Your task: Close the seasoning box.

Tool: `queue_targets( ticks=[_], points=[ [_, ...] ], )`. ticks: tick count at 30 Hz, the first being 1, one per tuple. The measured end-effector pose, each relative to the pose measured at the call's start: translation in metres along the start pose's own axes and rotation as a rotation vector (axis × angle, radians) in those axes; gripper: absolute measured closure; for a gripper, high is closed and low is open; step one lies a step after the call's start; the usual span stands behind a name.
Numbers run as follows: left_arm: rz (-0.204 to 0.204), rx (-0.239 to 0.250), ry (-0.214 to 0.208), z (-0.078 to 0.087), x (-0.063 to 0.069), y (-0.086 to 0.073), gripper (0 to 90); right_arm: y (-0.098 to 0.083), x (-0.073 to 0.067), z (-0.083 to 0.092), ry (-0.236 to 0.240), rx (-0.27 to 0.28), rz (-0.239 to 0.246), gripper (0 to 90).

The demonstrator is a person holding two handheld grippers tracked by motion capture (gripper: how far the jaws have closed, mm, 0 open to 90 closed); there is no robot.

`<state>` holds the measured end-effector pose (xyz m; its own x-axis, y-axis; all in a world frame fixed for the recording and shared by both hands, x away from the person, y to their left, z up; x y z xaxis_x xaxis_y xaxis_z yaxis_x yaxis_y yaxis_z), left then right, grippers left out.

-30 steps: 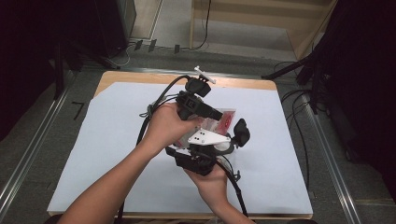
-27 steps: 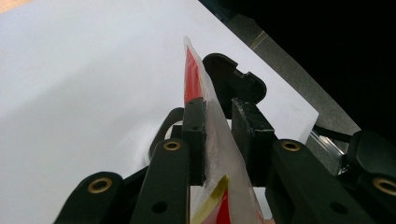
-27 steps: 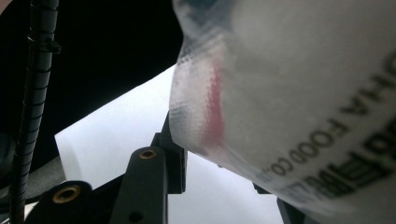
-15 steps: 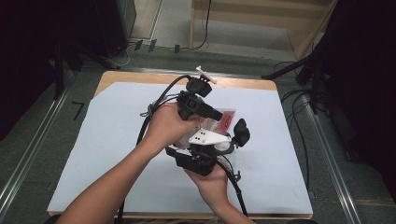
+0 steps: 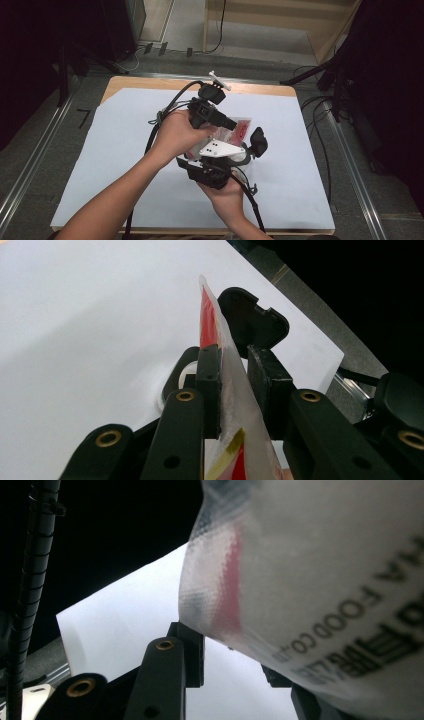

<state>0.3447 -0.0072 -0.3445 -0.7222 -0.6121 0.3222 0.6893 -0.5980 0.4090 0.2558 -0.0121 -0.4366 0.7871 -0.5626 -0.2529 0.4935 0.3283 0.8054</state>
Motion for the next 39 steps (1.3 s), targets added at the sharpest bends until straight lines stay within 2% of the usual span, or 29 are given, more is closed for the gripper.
queue_targets(
  ticks=[22, 32, 36, 39],
  points=[
    [-0.009, -0.001, 0.002, -0.0004, 0.0018, -0.0008, 76.7, -0.0004, -0.0011, -0.0007, 0.014, 0.001, 0.002, 63.1],
    [-0.021, -0.009, 0.021, 0.0008, 0.0058, 0.0025, 76.7, 0.0016, -0.0007, 0.0021, 0.026, 0.008, -0.011, 63.1],
    [-0.047, -0.032, 0.046, -0.0012, 0.0085, 0.0049, 76.7, 0.0024, 0.0006, 0.0021, 0.029, 0.016, -0.013, 62.6],
    [-0.047, -0.031, 0.049, -0.0016, 0.0089, 0.0053, 76.7, 0.002, 0.0013, 0.002, 0.024, 0.017, -0.01, 62.5]
  ],
)
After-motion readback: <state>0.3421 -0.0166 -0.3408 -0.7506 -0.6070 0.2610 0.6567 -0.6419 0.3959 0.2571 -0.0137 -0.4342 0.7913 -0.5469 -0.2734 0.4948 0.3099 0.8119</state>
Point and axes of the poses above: each handheld gripper's, and its own axes: z roughly backward along the jaws, y roughly out of its top, x roughly to its right, the point moved 5 cm from there along -z, roughly forward along the jaws, and after that the axes turned 10 degrees about -x, right-handed, at the moved point
